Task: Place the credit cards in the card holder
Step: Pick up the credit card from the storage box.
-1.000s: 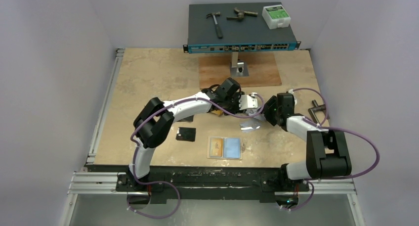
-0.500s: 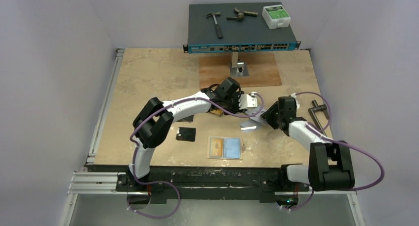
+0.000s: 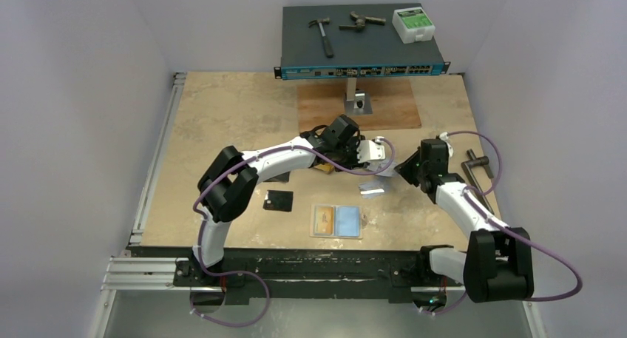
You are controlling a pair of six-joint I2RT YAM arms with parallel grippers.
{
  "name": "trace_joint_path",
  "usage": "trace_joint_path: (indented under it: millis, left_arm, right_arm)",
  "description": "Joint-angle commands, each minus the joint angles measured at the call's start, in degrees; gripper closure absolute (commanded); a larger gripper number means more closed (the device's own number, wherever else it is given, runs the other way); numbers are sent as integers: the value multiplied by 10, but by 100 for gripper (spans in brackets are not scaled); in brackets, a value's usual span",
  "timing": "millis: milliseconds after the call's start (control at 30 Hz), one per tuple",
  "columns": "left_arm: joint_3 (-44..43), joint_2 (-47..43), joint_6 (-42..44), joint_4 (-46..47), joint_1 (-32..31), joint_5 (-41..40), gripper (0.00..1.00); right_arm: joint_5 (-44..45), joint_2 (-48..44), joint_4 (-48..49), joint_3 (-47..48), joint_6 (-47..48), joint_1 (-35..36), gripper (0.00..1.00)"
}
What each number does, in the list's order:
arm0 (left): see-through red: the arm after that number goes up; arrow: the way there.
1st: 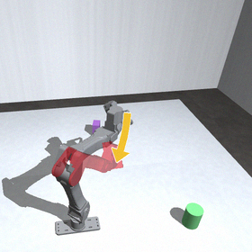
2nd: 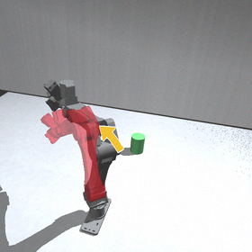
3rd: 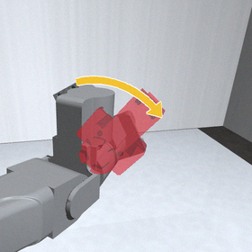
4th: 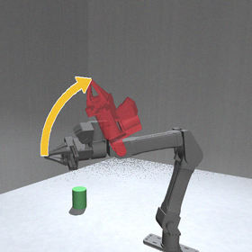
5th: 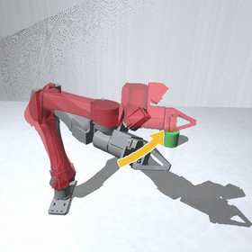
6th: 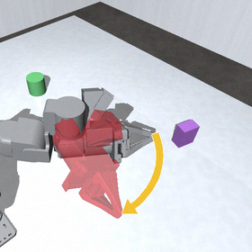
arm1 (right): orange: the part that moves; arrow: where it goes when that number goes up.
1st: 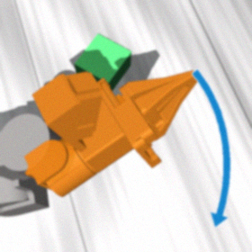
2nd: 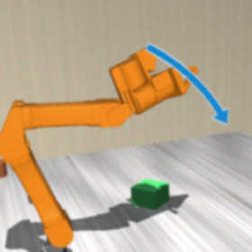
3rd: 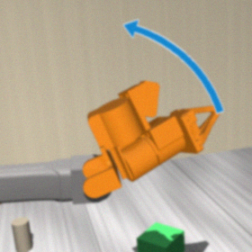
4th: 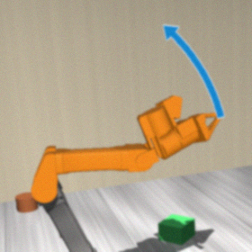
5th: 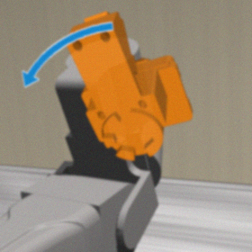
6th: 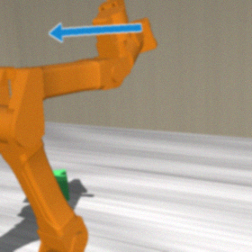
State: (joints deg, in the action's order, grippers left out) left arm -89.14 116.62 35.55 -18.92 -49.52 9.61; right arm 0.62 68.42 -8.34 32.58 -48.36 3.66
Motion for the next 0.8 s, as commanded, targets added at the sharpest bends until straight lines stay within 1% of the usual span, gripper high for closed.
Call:
trace_joint_path:
  millis: [0,133,200,333,500,567,667,767]
  left_arm:
    - [0,-37,-11,4,4,0,54]
    - [-3,-47,-16,0,7,0,54]
    - [-12,-51,-22,-12,11,2,54]
    - [-46,-72,-52,-67,24,29,53]
    - [-44,-142,-70,-130,31,65,51]
    - [-38,-177,-84,-160,44,100,50]
    - [-39,-219,-126,-218,77,201,48]
    - [-47,-241,-152,-288,122,317,46]
  right_arm:
    - [20,-21,-31,16,12,-3,94]
    - [-1,-29,-15,21,16,-3,93]
    - [-19,-35,9,19,22,-3,93]
    - [-68,-34,42,32,50,-3,96]
    - [-152,-46,56,65,108,-3,100]
    - [-192,-53,51,79,126,-2,100]
    - [-255,-67,41,89,150,-2,100]
    - [-363,-84,59,88,163,2,100]
